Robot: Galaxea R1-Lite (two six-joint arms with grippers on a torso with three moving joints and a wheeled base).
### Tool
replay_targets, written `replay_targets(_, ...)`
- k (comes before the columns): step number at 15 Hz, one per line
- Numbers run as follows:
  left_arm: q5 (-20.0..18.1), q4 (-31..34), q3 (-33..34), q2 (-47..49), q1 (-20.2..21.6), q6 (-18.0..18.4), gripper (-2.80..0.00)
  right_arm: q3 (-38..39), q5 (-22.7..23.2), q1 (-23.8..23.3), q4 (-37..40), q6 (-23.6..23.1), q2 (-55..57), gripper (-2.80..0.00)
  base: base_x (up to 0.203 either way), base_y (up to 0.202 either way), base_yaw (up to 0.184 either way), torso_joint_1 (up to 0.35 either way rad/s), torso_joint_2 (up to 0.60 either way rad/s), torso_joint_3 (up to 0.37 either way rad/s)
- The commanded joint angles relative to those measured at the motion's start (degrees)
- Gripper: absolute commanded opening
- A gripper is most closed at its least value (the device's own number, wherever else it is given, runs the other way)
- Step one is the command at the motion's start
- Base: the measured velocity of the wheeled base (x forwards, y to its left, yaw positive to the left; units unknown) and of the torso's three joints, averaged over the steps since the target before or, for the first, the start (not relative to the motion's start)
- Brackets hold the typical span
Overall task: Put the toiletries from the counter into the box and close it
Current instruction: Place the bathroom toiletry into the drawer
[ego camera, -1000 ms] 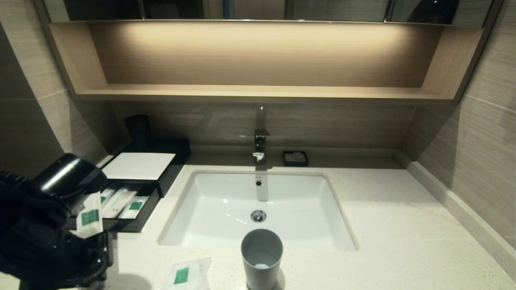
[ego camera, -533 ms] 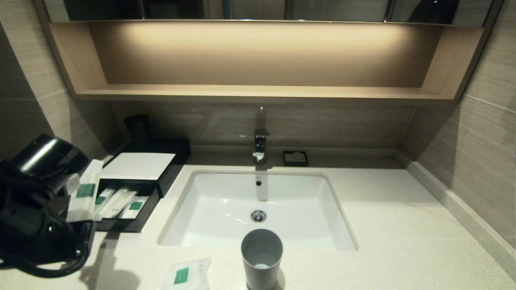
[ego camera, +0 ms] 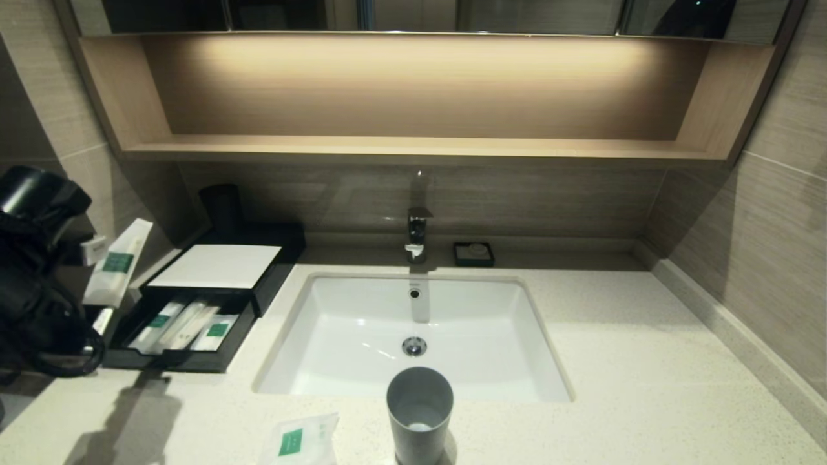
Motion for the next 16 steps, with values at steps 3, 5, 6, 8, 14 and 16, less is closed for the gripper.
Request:
replay_targets(3,-3.56,0.25,-6.38,7.36,3.69,4.56,-2.80,0.09,0.00,0.01,0.00,-0.01,0.05,-2.80,0.000,0.000,0.000,0.000,0.00,0.000)
replay_targets(5,-7.36,0.96,-8.58,7.97,5.25,7.07,-2.80,0.09,0.00,0.01,0.00,-0.01,0.05,-2.80,0.000,0.000,0.000,0.000,0.00,0.000)
replay_targets(6,-8.32,0.92,-9.50,8.30,6.55,8.31,-2.80,0.09,0.00,0.01,0.00,-0.01,0.05,-2.80,0.000,0.000,0.000,0.000,0.00,0.000)
replay_targets(8,-10.50,0.97,-10.97,9.13,8.98,9.94,-2.80,0.09,0.00,0.01,0.00,-0.01,0.05,-2.80,0.000,0.000,0.000,0.000,0.00,0.000)
replay_targets(14,-13.81,2.50,-15.99,15.44,16.20,18.16,-2.80,0.09,0.00,0.01,-0.09,-0.02,0.05,-2.80,0.000,0.000,0.000,0.000,0.00,0.000)
replay_targets(16,-13.88,6.20,-21.34,18.10,16.48,18.49,-2.80,0.09,0.00,0.01,0.00,-0.04,0.05,-2.80,0.000,0.000,0.000,0.000,0.00,0.000)
